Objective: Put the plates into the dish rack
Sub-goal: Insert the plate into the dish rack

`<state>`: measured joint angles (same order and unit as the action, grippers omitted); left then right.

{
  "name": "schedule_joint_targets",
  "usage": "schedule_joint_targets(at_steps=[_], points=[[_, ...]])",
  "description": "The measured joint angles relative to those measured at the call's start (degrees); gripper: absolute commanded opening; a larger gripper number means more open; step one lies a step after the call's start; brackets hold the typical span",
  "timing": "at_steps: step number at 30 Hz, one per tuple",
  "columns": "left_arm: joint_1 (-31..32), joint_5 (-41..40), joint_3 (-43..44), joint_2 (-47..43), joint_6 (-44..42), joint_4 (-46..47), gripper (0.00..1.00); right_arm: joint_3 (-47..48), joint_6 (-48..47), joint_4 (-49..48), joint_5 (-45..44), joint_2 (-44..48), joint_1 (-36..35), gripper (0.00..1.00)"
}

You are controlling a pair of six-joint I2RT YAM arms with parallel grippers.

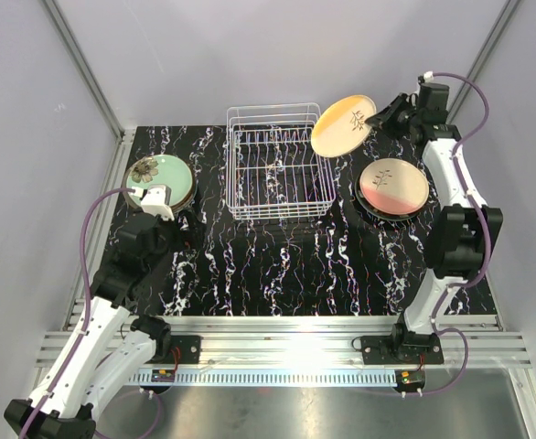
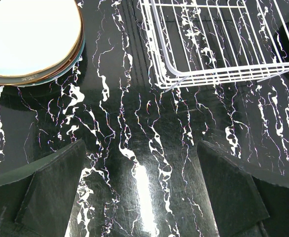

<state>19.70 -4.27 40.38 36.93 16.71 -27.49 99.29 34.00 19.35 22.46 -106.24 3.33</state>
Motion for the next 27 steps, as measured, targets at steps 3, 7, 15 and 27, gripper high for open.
schedule_joint_targets(at_steps=[3, 7, 15, 27], points=[[0.0, 0.0, 0.0, 0.0, 0.0, 0.0, 0.99, 4.8, -2.0, 2.5, -1.8, -2.7, -1.9, 0.0], [0.0, 0.0, 0.0, -0.1, 0.0, 0.0, 0.99, 10.3, -4.8, 5.6, -5.2, -5.1, -4.8, 0.0], [0.0, 0.0, 0.0, -0.1, 0.0, 0.0, 0.99, 17.0, -9.9, 10.8, -11.6, -7.8, -10.0, 0.0], [0.1, 0.0, 0.0, -0.3, 0.0, 0.0, 0.99, 24.7, -16.5, 16.8, -22.7, -11.0, -13.3, 0.0]])
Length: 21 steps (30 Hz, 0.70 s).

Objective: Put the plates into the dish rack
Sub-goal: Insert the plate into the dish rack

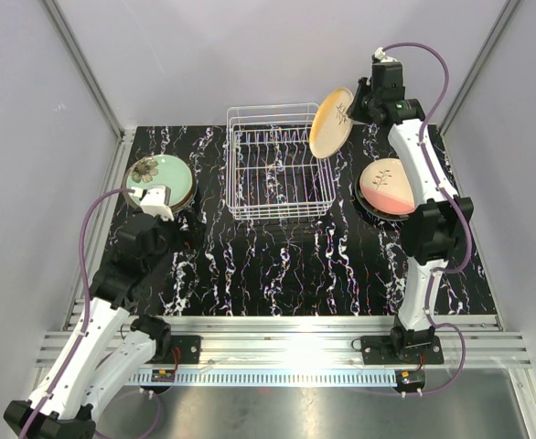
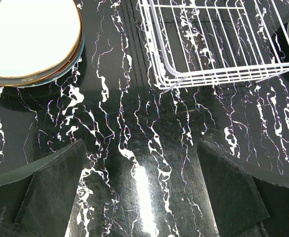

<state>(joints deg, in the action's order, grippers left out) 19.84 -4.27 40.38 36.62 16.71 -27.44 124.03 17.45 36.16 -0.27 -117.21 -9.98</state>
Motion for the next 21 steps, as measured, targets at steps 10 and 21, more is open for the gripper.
schedule_joint_targets(at_steps=[10, 21], points=[[0.2, 0.0, 0.0, -0.3, 0.0, 0.0, 0.99, 3.4, -7.9, 1.4, -8.2, -0.2, -3.7, 0.0], [0.5, 0.0, 0.0, -0.3, 0.0, 0.0, 0.99, 4.0, -14.0, 1.4, -14.0, -3.7, -8.8, 0.0]])
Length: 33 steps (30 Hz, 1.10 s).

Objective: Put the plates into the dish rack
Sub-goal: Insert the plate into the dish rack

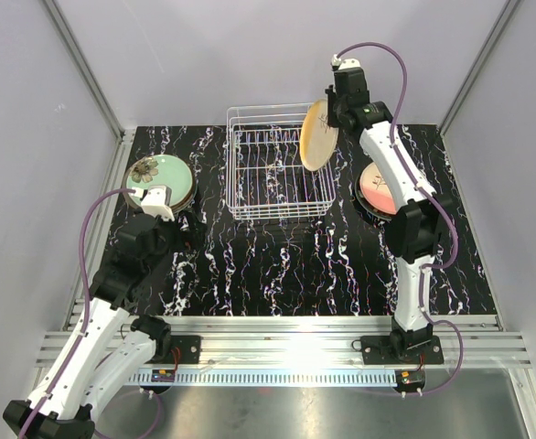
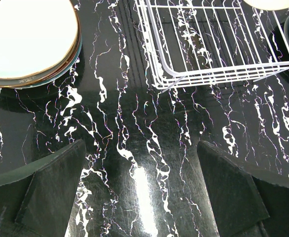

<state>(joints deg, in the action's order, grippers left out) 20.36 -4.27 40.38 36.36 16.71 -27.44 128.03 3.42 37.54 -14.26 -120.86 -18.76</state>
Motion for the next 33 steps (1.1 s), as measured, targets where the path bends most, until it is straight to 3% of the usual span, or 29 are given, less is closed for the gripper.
schedule_joint_targets(at_steps=[33], points=[[0.1, 0.0, 0.0, 0.0, 0.0, 0.0, 0.99, 3.2, -15.9, -6.8, -11.9, -1.8, -3.3, 0.0]])
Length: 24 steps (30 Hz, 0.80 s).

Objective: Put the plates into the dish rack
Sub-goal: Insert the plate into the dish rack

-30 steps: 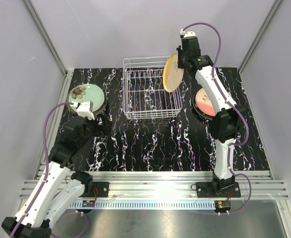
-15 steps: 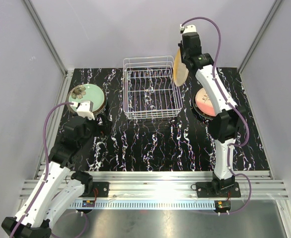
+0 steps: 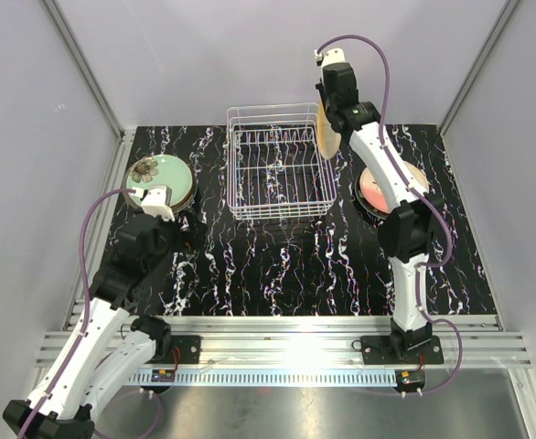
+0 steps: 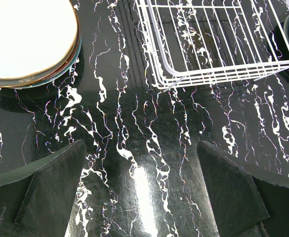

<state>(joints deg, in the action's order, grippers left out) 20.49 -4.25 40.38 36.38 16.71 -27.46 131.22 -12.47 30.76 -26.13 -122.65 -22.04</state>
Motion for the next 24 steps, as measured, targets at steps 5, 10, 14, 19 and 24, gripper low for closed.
schedule_joint_targets(at_steps=[5, 10, 14, 19, 24], points=[[0.3, 0.0, 0.0, 0.0, 0.0, 0.0, 0.99, 0.0, -0.3, -1.1, -0.4, -1.8, -0.1, 0.0], [0.6, 0.0, 0.0, 0.0, 0.0, 0.0, 0.99, 0.0, -0.2, -1.4, -0.4, -3.4, -0.1, 0.0], [0.9, 0.0, 0.0, 0.0, 0.0, -0.1, 0.99, 0.0, -0.2, -2.3, -0.5, -4.3, -0.1, 0.0], [1.1, 0.0, 0.0, 0.1, -0.2, -0.2, 0.99, 0.4, 0.1, -2.8, -0.8, -6.0, -0.1, 0.0], [1.3, -0.1, 0.0, 0.1, -0.2, -0.3, 0.99, 0.9, 0.8, -4.0, -0.8, -7.6, -0.1, 0.0]])
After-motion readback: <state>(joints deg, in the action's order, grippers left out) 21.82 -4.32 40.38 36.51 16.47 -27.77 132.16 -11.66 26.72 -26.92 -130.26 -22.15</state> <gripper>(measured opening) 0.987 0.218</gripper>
